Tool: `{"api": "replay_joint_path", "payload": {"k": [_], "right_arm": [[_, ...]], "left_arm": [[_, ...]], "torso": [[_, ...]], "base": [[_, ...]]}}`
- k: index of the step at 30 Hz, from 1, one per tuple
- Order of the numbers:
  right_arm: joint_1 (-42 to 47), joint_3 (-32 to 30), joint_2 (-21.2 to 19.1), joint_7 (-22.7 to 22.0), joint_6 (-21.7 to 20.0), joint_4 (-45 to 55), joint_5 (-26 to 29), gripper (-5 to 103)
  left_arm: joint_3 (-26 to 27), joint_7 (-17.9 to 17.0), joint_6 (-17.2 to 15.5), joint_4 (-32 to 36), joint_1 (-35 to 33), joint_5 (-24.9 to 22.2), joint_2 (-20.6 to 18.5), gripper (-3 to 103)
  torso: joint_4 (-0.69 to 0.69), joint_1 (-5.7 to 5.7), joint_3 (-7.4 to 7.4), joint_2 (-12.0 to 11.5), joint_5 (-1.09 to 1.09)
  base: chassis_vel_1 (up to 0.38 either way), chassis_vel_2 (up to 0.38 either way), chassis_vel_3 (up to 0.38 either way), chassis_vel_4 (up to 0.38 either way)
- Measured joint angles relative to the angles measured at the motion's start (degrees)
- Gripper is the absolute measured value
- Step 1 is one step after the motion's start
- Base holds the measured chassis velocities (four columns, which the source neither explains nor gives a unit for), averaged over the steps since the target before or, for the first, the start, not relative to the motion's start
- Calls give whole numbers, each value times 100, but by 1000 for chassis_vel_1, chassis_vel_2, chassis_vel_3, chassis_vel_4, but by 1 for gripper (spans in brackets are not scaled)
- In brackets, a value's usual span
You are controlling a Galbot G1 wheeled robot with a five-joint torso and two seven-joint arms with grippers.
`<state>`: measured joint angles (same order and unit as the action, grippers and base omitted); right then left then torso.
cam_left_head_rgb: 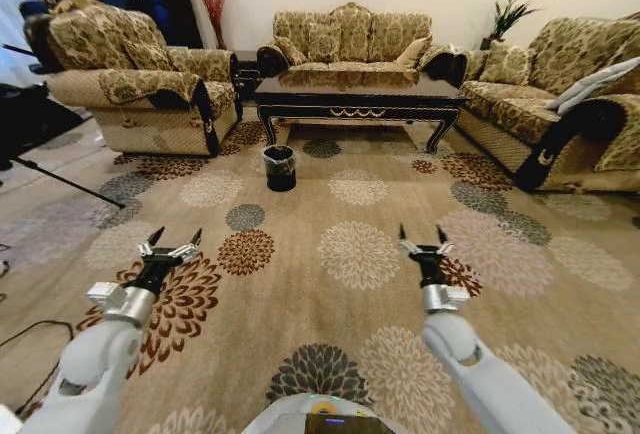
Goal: Move to the front of the table and pick up the trash from the floor, then place it into the trash bin.
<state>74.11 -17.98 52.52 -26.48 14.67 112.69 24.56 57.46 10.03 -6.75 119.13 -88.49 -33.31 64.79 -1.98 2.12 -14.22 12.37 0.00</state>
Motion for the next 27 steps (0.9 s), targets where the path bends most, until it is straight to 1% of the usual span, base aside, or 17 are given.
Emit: {"api": "replay_joint_path", "payload": {"k": [1, 2, 3, 5, 7, 8, 9, 10, 11, 14, 15, 16, 18, 19, 21, 24, 27], "right_arm": [[79, -109, -25, 86, -28, 104, 112, 100], [276, -385, -76, 322, -125, 328, 319, 100], [276, -385, -76, 322, -125, 328, 319, 100], [565, -839, -137, 607, -304, 589, 430, 100], [837, -1293, -193, 830, -350, 706, 384, 100], [837, -1293, -193, 830, -350, 706, 384, 100], [934, -1480, -209, 907, -351, 709, 329, 100], [1110, -1867, -229, 1021, -342, 692, 193, 100], [1110, -1867, -229, 1021, -342, 692, 193, 100], [1486, -2477, -211, 1134, -299, 663, 193, 100], [1607, -2605, -184, 1150, -296, 698, 243, 100], [1607, -2605, -184, 1150, -296, 698, 243, 100], [1943, -2905, -85, 1222, -293, 888, 317, 100], [1943, -2905, -85, 1222, -293, 888, 317, 100], [2202, -3112, -7, 1252, -303, 1066, 325, 100], [2535, -3308, 98, 1245, -416, 1303, 378, 100], [2767, -3360, 180, 1241, -499, 1438, 408, 100]], "left_arm": [[2, 4, -6, -1, 7, -8, -4, 100], [11, 28, -16, 4, 11, -5, -16, 100], [11, 28, -16, 4, 11, -5, -16, 100], [55, 145, -17, 25, 12, 63, -38, 100], [76, 202, -14, 25, 30, 86, -52, 100], [76, 202, -14, 25, 30, 86, -52, 100], [80, 208, -14, 23, 42, 69, -54, 100], [83, 219, -15, 22, 60, 26, -59, 100], [83, 219, -15, 22, 60, 26, -59, 100], [60, 252, -19, 31, 92, -39, -69, 100], [52, 258, -21, 39, 107, -50, -69, 100], [52, 258, -21, 39, 107, -50, -69, 100], [44, 280, -49, 69, 136, -109, -75, 100], [44, 280, -49, 69, 136, -109, -75, 100], [65, 308, -54, 72, 147, -116, -105, 100], [146, 347, -54, 74, 144, -128, -176, 100], [250, 368, -54, 90, 145, -183, -237, 100]], "torso": [[-1, 7, -16, 23, 0], [-1, 24, -44, 70, 0], [-1, 24, -44, 70, 0], [0, 45, -86, 133, 0], [0, 59, -135, 197, 0], [0, 59, -135, 197, 0], [0, 64, -153, 219, 0], [0, 78, -185, 265, 0], [0, 78, -185, 265, 0], [-1, 110, -242, 354, 1], [0, 119, -256, 377, 1], [0, 119, -256, 377, 1], [0, 141, -307, 450, 1], [0, 141, -307, 450, 1], [0, 162, -346, 512, 0], [0, 186, -401, 588, 0], [0, 202, -437, 640, 0]], "base": [[0, 0, 0, 0], [0, 0, 0, 0], [0, 0, 0, 0], [0, 0, 0, 0], [0, 0, 0, 0], [0, 0, 0, 0], [0, 0, 0, 0], [0, 0, 0, 0], [0, 0, 0, 0], [0, 0, 0, 0], [0, 0, 0, 0], [0, 0, 0, 0], [0, 0, 0, 0], [0, 0, 0, 0], [0, 0, 0, 0], [0, 0, 0, 0], [0, 0, 0, 0]]}}
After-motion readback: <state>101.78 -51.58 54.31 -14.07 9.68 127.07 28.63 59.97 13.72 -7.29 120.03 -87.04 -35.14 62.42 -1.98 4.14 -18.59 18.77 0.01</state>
